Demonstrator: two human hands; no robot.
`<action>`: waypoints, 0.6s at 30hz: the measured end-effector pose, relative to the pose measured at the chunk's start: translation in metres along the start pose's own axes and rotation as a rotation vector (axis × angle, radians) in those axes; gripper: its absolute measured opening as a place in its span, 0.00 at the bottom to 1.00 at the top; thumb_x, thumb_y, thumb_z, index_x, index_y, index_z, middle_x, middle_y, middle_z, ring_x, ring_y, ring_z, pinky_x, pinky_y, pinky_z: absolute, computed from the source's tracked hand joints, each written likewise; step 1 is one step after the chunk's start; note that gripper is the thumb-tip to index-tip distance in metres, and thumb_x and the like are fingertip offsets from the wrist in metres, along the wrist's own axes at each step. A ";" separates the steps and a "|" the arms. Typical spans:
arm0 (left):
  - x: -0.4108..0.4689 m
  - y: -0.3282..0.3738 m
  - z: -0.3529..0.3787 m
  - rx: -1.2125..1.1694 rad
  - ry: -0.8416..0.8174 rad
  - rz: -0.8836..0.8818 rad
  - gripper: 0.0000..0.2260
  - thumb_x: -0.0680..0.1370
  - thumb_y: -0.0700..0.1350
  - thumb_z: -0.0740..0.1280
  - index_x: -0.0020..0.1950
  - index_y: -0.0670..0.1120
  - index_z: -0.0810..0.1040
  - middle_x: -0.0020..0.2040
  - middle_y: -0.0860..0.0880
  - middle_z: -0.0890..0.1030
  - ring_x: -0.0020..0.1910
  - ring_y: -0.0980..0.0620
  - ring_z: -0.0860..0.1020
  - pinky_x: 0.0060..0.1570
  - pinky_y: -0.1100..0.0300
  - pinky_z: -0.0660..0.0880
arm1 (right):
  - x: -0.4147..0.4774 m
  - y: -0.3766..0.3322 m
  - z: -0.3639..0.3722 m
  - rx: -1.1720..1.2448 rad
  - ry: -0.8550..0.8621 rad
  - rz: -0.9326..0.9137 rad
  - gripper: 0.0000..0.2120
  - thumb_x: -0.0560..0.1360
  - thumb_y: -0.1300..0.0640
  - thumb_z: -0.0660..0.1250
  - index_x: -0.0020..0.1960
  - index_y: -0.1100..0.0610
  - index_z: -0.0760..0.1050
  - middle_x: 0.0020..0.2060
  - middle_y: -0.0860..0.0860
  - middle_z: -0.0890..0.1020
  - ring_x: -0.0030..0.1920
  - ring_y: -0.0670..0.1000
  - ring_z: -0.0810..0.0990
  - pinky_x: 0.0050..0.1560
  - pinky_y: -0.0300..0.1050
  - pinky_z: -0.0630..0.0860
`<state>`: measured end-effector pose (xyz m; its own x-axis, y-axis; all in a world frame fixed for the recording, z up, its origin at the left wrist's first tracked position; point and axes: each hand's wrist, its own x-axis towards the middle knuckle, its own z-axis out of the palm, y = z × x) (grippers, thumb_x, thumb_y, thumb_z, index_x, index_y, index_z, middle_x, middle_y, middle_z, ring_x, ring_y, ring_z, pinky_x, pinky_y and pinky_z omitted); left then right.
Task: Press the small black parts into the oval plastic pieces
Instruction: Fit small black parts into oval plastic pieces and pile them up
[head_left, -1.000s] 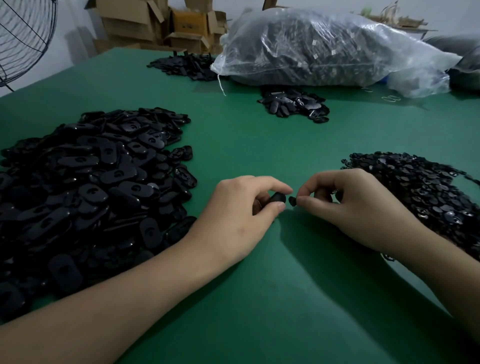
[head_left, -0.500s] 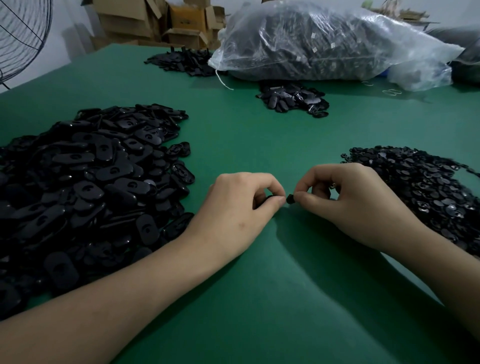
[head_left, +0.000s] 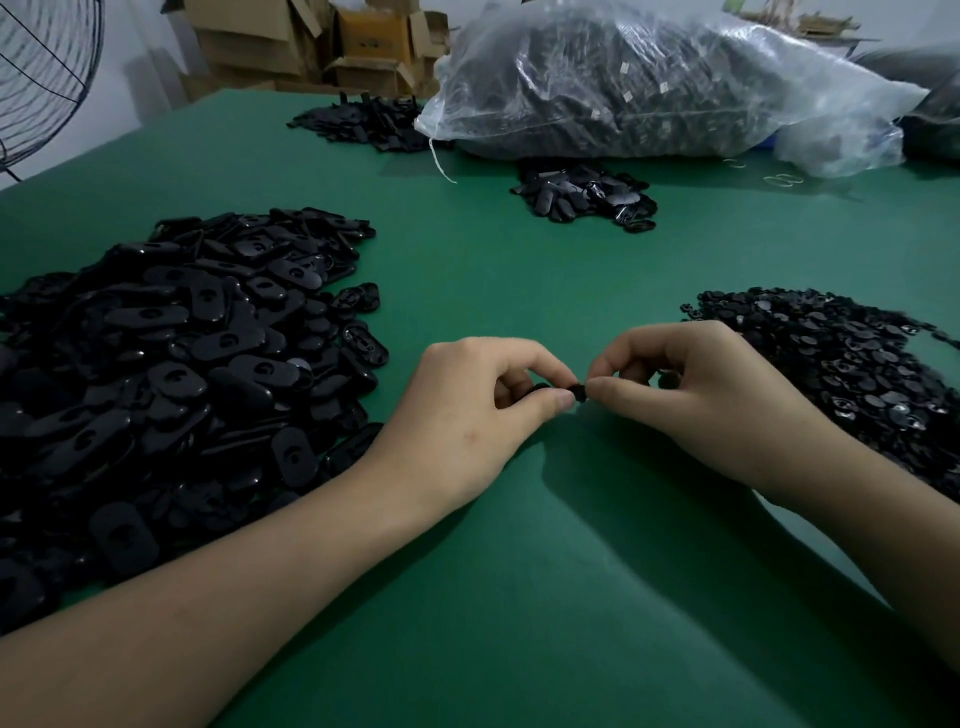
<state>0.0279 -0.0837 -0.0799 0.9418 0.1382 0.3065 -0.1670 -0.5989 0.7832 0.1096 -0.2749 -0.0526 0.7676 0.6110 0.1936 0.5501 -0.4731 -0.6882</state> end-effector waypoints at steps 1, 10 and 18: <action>0.000 0.000 0.000 -0.001 -0.006 0.000 0.01 0.75 0.49 0.76 0.44 0.56 0.86 0.33 0.51 0.80 0.29 0.59 0.71 0.31 0.67 0.69 | 0.000 0.000 0.000 -0.012 -0.001 0.000 0.04 0.74 0.50 0.73 0.41 0.48 0.83 0.30 0.44 0.78 0.27 0.40 0.72 0.31 0.30 0.66; 0.000 -0.001 0.001 0.131 0.055 -0.050 0.01 0.76 0.50 0.75 0.44 0.55 0.86 0.32 0.53 0.80 0.30 0.58 0.74 0.32 0.70 0.69 | 0.000 -0.004 0.001 -0.116 0.089 -0.009 0.05 0.74 0.53 0.71 0.39 0.49 0.80 0.29 0.50 0.78 0.26 0.42 0.69 0.31 0.31 0.66; 0.004 0.001 -0.012 -0.045 0.149 -0.164 0.08 0.77 0.52 0.75 0.53 0.55 0.79 0.38 0.54 0.83 0.27 0.55 0.83 0.31 0.65 0.75 | -0.003 -0.012 0.000 0.387 0.023 0.135 0.06 0.78 0.63 0.66 0.42 0.58 0.78 0.38 0.52 0.87 0.35 0.45 0.80 0.38 0.39 0.72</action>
<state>0.0278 -0.0742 -0.0714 0.9046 0.3474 0.2471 -0.0315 -0.5235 0.8514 0.1007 -0.2712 -0.0451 0.8340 0.5433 0.0965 0.2830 -0.2711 -0.9200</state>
